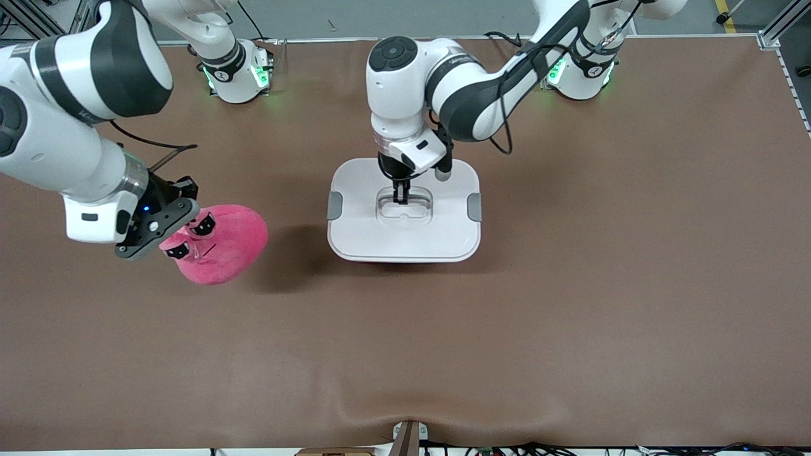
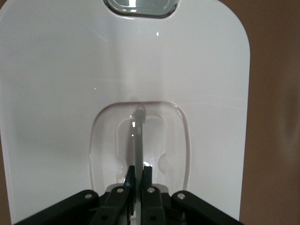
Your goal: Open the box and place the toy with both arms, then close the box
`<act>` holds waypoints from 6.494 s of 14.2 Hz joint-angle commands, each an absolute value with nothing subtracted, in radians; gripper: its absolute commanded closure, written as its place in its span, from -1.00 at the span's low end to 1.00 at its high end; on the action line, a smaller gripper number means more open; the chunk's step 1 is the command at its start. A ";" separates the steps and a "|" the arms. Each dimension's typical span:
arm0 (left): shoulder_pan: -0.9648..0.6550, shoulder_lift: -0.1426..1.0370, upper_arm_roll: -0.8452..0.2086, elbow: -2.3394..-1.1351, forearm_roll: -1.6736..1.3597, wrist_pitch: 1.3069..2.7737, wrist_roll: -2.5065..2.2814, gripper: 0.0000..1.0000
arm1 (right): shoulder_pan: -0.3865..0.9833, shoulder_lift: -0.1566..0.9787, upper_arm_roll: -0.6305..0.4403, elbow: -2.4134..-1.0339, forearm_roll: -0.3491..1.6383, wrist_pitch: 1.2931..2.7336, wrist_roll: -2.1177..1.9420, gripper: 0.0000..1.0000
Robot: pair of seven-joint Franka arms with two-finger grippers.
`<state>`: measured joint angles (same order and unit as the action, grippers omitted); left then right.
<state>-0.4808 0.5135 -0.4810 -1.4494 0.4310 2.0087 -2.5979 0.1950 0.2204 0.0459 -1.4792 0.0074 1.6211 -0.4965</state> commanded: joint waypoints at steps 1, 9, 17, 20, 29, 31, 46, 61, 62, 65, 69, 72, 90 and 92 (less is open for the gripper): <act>-0.408 0.460 -0.488 -1.459 0.367 1.962 -2.464 1.00 | 0.247 0.180 0.037 -1.471 0.003 1.592 -0.529 1.00; -0.166 0.368 -0.489 -1.459 0.183 1.876 -2.024 1.00 | 0.374 0.167 0.046 -1.471 0.009 1.598 -0.758 1.00; -0.016 0.351 -0.489 -1.457 0.049 1.850 -1.795 1.00 | 0.544 0.176 0.041 -1.471 -0.040 1.681 -0.888 1.00; 0.025 0.350 -0.489 -1.451 -0.035 1.850 -1.706 1.00 | 0.575 0.178 0.041 -1.471 -0.063 1.684 -0.989 1.00; 0.094 0.353 -0.485 -1.425 -0.169 1.827 -1.546 1.00 | 0.638 0.201 0.041 -1.485 -0.101 1.701 -1.028 1.00; 0.107 0.353 -0.479 -1.425 -0.169 1.809 -1.496 1.00 | 0.641 0.210 0.041 -1.486 -0.101 1.703 -1.026 1.00; 0.181 0.382 -0.477 -1.445 -0.155 1.730 -1.287 1.00 | 0.676 0.242 0.041 -1.496 -0.123 1.709 -1.091 1.00; 0.192 0.385 -0.477 -1.440 -0.150 1.729 -1.207 1.00 | 0.677 0.255 0.035 -1.493 -0.123 1.720 -1.077 -1.00; 0.192 0.385 -0.477 -1.440 -0.150 1.729 -1.210 1.00 | 0.673 0.252 0.031 -1.491 -0.123 1.720 -1.075 -1.00; 0.173 0.383 -0.479 -1.440 -0.149 1.730 -1.273 1.00 | 0.597 0.235 0.032 -1.494 -0.114 1.697 -1.030 -1.00; 0.147 0.385 -0.486 -1.440 -0.087 1.732 -1.419 1.00 | 0.505 0.213 0.028 -1.496 -0.112 1.631 -0.935 -1.00; 0.089 0.387 -0.486 -1.442 -0.057 1.746 -1.474 1.00 | 0.418 0.190 0.029 -1.496 -0.112 1.606 -0.842 -1.00; -0.225 0.445 -0.486 -1.454 0.153 1.969 -2.181 1.00 | -0.015 0.087 -0.025 -1.516 -0.019 1.542 -0.266 -1.00; -0.256 0.460 -0.486 -1.450 0.176 1.988 -2.232 1.00 | -0.031 0.092 -0.025 -1.505 0.018 1.516 -0.227 -1.00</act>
